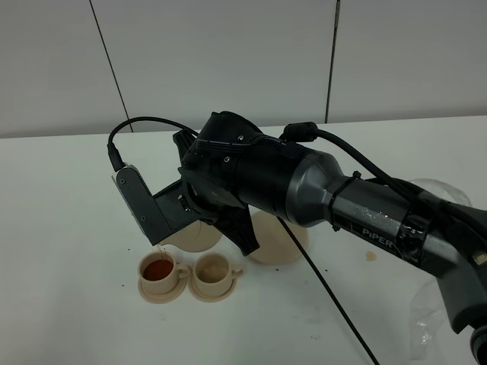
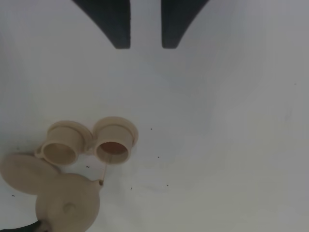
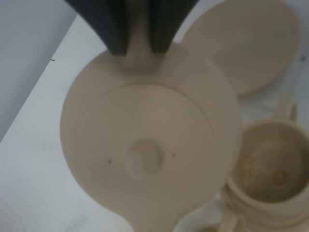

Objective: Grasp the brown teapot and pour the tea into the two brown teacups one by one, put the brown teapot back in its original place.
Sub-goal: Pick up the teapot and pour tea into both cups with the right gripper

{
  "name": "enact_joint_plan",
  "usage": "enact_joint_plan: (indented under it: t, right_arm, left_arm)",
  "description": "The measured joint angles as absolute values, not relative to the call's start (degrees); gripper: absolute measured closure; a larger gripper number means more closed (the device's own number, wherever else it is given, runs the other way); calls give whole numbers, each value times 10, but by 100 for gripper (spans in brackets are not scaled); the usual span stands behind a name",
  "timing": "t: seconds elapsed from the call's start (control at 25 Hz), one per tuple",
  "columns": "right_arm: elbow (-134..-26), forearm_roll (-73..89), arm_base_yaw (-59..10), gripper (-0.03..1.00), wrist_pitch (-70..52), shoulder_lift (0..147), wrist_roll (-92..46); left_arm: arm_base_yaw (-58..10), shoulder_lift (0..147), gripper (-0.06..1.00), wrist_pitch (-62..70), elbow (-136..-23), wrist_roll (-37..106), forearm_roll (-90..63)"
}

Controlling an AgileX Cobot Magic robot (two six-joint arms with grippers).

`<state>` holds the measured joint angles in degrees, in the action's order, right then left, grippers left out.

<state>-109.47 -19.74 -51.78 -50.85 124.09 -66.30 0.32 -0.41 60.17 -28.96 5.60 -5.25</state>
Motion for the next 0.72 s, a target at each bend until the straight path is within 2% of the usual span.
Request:
enact_joint_plan:
  t: [0.72]
  right_arm:
    - [-1095, -210, -533, 87, -511, 1241, -662]
  left_arm:
    - [3, -4, 71, 602, -290, 56, -53]
